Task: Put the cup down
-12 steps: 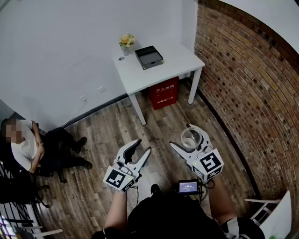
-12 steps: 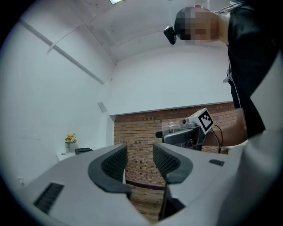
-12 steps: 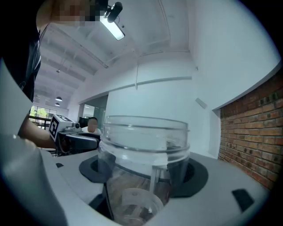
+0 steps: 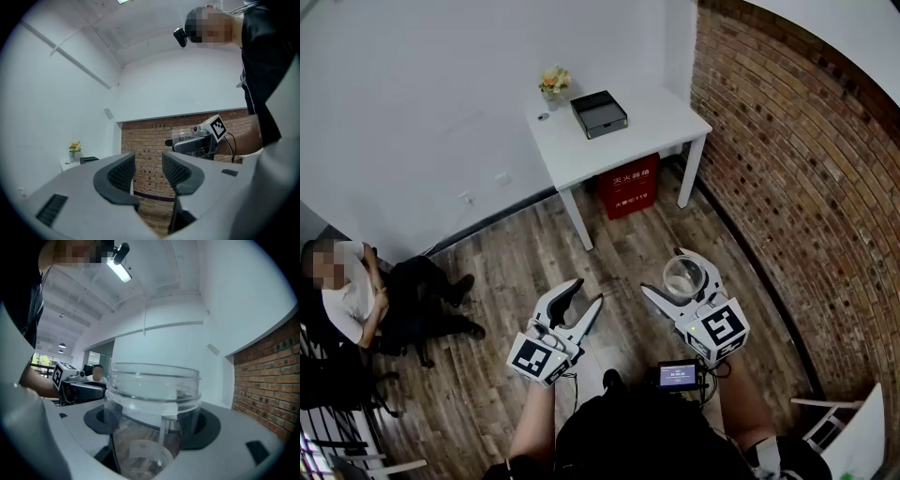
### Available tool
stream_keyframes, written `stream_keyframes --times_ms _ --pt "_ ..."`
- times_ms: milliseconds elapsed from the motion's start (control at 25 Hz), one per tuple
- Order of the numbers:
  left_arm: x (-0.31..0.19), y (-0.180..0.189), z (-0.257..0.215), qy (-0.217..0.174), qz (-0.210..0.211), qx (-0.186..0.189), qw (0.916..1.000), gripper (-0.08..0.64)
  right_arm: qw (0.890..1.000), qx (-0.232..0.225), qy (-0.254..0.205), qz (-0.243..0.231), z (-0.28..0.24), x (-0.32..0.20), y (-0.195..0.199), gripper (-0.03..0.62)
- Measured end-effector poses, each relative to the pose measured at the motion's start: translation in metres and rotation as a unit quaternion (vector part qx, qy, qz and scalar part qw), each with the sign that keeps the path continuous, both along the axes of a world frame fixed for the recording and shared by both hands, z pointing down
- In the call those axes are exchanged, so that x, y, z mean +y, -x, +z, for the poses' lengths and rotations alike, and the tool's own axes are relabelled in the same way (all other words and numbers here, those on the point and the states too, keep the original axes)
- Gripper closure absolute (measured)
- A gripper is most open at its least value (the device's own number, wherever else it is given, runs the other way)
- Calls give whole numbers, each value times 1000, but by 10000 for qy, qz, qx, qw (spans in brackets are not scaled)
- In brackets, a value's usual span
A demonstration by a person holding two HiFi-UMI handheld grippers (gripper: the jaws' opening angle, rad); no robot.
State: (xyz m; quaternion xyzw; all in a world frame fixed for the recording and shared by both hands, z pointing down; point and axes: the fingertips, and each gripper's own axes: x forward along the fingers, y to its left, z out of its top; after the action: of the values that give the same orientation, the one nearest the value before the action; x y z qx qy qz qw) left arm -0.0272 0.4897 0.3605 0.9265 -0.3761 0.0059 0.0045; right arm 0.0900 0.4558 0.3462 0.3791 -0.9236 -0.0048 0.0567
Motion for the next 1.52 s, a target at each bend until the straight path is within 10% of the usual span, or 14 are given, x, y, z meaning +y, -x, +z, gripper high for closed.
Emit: stream_keyframes --times_ms 1000,1520 --pt "-33 61 15 61 212 123 9997 390 9989 -77 150 445 12 -25 44 209" --pt "-140 50 27 94 24 178 9998 390 9993 -128 174 302 25 -139 31 209"
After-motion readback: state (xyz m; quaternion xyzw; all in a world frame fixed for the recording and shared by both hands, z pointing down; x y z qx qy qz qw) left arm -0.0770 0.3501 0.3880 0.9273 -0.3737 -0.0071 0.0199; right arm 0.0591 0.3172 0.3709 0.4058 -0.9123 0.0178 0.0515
